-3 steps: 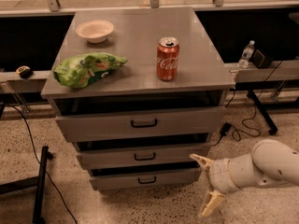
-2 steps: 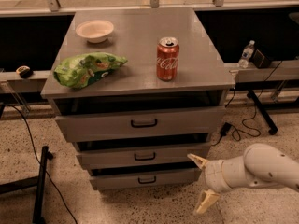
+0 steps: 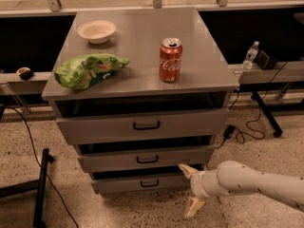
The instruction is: Open bottom drawer
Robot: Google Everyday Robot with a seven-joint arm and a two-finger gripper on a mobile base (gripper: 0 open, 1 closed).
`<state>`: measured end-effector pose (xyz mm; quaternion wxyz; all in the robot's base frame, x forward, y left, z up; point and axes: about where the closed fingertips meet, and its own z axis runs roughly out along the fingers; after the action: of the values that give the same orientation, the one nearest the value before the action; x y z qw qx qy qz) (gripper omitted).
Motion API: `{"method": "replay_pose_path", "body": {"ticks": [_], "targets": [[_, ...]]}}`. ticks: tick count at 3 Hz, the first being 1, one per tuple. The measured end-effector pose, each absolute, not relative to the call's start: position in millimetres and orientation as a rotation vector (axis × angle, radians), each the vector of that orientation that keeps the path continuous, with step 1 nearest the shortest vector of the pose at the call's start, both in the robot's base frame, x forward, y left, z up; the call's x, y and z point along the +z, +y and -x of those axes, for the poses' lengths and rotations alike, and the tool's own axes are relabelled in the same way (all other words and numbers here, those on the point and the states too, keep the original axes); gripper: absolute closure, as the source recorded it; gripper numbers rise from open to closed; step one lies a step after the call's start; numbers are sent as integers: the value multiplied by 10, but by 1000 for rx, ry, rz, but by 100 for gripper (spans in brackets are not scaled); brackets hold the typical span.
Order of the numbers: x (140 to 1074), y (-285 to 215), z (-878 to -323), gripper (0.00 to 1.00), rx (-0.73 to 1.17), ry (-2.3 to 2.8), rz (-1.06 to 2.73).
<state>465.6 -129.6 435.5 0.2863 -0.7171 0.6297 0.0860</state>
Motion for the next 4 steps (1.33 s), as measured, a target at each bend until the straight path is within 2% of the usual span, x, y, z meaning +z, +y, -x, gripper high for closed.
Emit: {"method": "replay_pose_path", "body": {"ticks": [1,4], "targets": [[4355,-1296,-4656,0,230,1683,1917],[3062,-1378,-5067,0,494,1695,1915]]}}
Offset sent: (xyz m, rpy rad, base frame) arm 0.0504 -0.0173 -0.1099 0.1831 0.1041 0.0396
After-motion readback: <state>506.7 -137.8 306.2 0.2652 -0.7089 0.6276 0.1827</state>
